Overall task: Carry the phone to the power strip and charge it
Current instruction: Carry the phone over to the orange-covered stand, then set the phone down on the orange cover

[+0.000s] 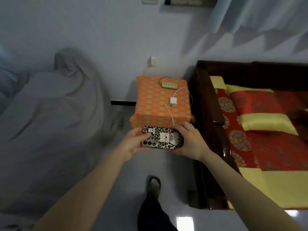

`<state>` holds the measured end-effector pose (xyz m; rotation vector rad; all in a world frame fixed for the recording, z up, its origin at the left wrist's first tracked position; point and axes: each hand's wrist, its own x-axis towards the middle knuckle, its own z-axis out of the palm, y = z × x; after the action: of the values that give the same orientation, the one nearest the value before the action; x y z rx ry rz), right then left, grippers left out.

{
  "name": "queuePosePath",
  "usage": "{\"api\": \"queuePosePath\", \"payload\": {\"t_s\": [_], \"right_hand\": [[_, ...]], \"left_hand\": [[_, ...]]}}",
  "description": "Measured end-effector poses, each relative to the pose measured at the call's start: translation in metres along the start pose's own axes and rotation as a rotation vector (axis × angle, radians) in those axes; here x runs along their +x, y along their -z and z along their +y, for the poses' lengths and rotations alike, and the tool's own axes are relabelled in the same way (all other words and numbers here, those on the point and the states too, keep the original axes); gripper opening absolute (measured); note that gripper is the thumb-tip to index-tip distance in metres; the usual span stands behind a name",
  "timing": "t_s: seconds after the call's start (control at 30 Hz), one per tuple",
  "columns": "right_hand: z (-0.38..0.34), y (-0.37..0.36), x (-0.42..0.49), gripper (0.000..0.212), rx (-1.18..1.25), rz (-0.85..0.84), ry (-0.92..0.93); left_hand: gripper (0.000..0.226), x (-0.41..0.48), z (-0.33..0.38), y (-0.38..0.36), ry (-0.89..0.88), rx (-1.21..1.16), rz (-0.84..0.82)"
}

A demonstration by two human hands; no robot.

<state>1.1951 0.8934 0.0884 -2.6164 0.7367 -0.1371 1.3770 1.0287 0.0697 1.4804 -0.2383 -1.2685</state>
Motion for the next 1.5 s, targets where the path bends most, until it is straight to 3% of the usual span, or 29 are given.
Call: {"api": "queuePosePath", "payload": {"t_s": [0.2,0.43,0.6,0.8,1.0,1.13,1.33,1.5], "right_hand": [[0.05,0.017,0.119,0.089,0.014,0.072,-0.034],[0.085,0.054,0.284,0.089,-0.026,0.035,0.015],[0.111,0.061,0.375,0.088,-0.058,0.02,0.053],[0.162,0.05,0.442,0.087,-0.066,0.032,-0.101],[0.229,-0.014,0.489,0.086,-0.006,0.01,-0.186],[0.262,-0.077,0.506,0.085,0.068,-0.044,-0.203],[0.28,-0.137,0.505,0.084,0.051,-0.094,-0.161],[0.291,-0.163,0.497,0.093,0.054,-0.22,-0.129]], "left_hand": [[0.034,0.112,0.082,-0.005,-0.011,-0.004,-0.034],[0.019,0.24,0.169,0.012,-0.043,-0.063,-0.013],[0.034,0.324,0.211,0.024,-0.002,-0.113,-0.025],[0.044,0.428,0.238,0.013,0.104,-0.125,-0.071],[0.047,0.528,0.197,0.006,0.236,-0.091,-0.057],[0.032,0.576,0.154,0.019,0.327,-0.096,-0.016],[0.039,0.598,0.099,0.038,0.413,-0.303,-0.024],[0.035,0.603,0.074,0.047,0.425,-0.292,0.01]]}}
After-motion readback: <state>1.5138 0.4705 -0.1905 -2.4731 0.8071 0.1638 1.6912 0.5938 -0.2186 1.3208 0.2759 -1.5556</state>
